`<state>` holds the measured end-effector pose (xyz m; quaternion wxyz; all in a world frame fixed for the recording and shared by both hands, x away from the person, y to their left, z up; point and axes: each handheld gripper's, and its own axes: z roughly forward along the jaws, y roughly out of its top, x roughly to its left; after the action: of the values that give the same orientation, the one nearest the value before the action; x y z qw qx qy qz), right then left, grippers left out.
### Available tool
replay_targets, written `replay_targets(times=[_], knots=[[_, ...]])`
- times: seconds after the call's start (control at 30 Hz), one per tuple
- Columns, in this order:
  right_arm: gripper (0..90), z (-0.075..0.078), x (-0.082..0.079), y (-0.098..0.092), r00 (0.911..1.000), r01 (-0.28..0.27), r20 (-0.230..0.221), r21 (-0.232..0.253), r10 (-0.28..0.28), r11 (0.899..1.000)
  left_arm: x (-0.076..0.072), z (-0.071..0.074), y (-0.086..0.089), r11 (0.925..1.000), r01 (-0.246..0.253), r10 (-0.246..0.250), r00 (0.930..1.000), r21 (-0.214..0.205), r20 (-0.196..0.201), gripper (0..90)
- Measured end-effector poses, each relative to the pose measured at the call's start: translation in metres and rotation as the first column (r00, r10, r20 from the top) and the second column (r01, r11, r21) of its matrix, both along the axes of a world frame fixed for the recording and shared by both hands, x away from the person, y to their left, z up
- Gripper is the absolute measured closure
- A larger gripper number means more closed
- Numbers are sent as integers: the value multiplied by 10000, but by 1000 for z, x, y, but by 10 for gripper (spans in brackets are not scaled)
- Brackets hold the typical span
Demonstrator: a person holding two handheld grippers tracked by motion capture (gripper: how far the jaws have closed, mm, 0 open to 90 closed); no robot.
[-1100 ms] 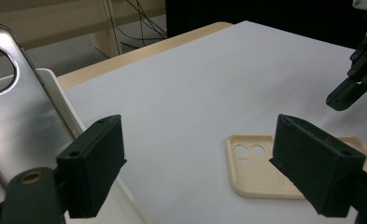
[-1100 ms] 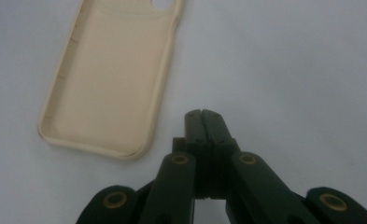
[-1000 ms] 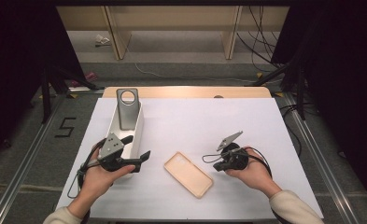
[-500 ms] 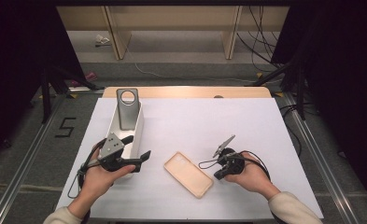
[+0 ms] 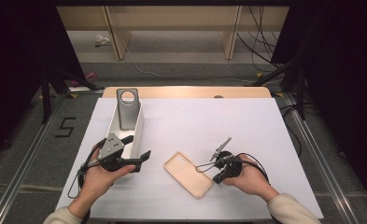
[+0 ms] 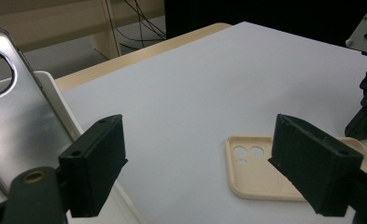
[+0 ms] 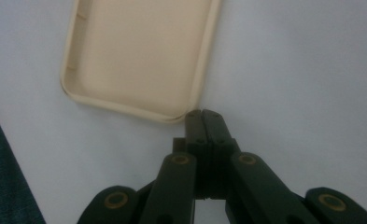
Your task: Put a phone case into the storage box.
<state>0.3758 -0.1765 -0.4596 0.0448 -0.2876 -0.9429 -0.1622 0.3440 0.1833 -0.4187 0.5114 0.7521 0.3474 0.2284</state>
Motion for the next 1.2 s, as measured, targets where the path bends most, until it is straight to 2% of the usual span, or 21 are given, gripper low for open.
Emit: replay_targets(times=[0.27, 0.33, 0.4, 0.47, 0.53, 0.6, 0.67, 0.7, 0.73, 0.77, 0.87, 0.93, 1.2], knots=[[900, 0, -10, 12, 9990, -329, -303, 45, 330, 9995, 0, 0, 0, 10000, -2, 2, 10000, 17, 0, 173], [900, 0, -14, 17, 9988, -450, -182, -106, 448, 9989, 0, 0, -1, 10000, 11, -11, 10000, 23, -2, 173], [900, -1, -16, 21, 9979, -514, -391, 131, 519, 9986, 0, 0, -1, 10000, 20, -20, 10000, 29, -1, 173], [900, -1, -20, 25, 9974, -690, -227, -60, 689, 9976, 0, 0, -1, 10000, 25, -25, 10000, 41, 1, 173], [900, -2, -23, 29, 9966, -644, -514, 163, 651, 9978, 0, 0, -1, 10000, 22, -22, 10000, 41, -9, 173], [900, -1, -25, 33, 9954, -916, -278, 13, 916, 9958, 0, 0, -1, 10000, 28, -28, 10000, 51, -2, 173], [900, -2, -28, 37, 9944, -952, -436, 259, 962, 9951, 0, 0, -1, 10000, 32, -32, 10000, 66, -13, 173], [900, -2, -29, 39, 9939, -1055, -324, 85, 1058, 9944, 0, 0, -1, 10000, 35, -35, 10000, 64, -18, 173], [900, -2, -30, 41, 9935, -1112, -228, 183, 1116, 9936, 0, -1, -1, 10000, 39, -39, 10000, 61, -19, 173], [900, -2, -31, 42, 9938, -1064, -288, 327, 1074, 9938, 0, -1, -1, 10000, 31, -31, 10000, 59, -34, 173], [900, -3, -33, 49, 9921, -1226, -223, 245, 1231, 9922, 0, 0, -1, 10000, 37, -37, 10000, 73, -5, 173], [900, -3, -33, 51, 9918, -1251, -209, 431, 1261, 9912, 0, 0, -1, 10000, 45, -45, 10000, 86, 0, 172], [900, -4, -35, 64, 9903, -1367, -157, 526, 1377, 9892, 0, -1, -2, 9999, 82, -81, 10000, 108, -31, 173]])
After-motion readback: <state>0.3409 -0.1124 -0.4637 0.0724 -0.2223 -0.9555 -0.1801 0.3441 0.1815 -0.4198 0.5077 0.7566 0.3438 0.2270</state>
